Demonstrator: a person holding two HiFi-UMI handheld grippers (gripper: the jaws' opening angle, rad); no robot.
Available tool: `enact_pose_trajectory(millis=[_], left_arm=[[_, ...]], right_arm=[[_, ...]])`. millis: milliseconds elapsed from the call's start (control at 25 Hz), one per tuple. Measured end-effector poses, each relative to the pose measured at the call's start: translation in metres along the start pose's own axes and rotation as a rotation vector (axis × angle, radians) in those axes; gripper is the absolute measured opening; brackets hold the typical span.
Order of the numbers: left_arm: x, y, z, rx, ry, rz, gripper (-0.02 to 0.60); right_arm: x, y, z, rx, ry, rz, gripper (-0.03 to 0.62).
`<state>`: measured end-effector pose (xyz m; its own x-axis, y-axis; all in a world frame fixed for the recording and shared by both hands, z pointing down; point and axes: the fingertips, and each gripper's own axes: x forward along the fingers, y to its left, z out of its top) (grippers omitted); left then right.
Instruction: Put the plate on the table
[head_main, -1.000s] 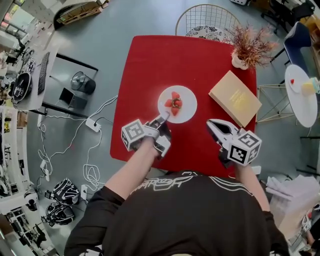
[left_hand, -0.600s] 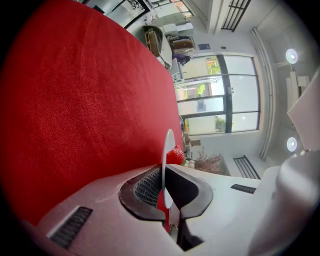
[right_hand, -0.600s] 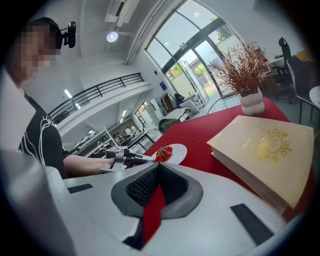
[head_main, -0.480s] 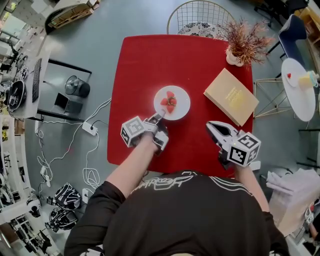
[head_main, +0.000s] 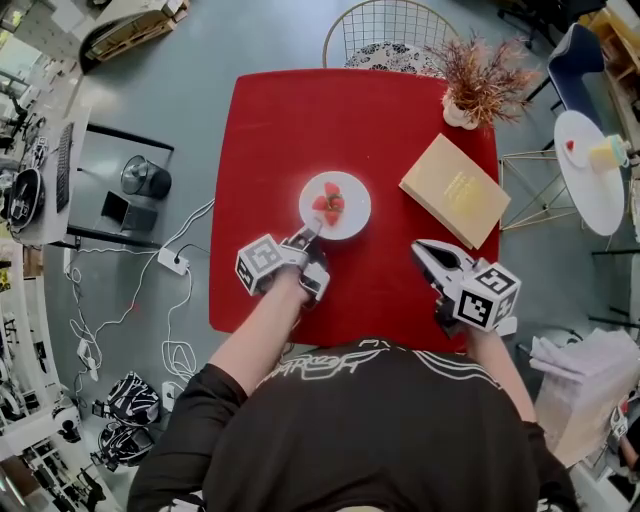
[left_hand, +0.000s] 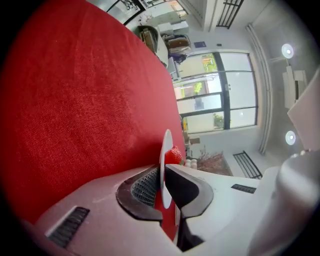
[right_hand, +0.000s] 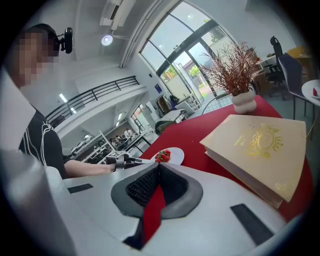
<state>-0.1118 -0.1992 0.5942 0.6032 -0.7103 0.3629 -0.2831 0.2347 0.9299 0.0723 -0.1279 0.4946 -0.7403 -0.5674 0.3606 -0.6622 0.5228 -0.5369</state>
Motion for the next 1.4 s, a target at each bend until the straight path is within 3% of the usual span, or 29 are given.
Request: enact_pose_trajectory(millis=[200,440,520,720,1200,1400], left_arm=[[0.001,-0.010,0.000,0.004,-0.004,-0.069,0.148],[0.000,-0.017,0.002,-0.042,-0.008,-0.176,0.187],[-0.001,-0.018,0.001,-0.025,-0.001,-0.188,0.199],[-0.002,-0.022,-0.004,0.178,0.037,-0.153,0.204],[-0.004,-0.026,-0.017,0.543,0.146,-0.037,0.207],[-0.002,-0.021,-0.022,0.792,0.221,0.051,0.207]], right_arm=[[-0.002,-0.001,0.001,-0.020,-0.003,-0.010,0.008],[0.001,-0.002,-0.004,-0.018,0.004,-0.007,0.008],[0.001,-0.003,-0.004,-0.017,0.006,-0.007,0.008],[0.000,-0.003,-0.006,-0.012,0.006,-0.010,0.008],[-0.003,-0.005,-0.008,0.030,0.003,-0.008,0.008],[-0.002,-0.006,-0.009,0.039,-0.001,-0.003,0.008]])
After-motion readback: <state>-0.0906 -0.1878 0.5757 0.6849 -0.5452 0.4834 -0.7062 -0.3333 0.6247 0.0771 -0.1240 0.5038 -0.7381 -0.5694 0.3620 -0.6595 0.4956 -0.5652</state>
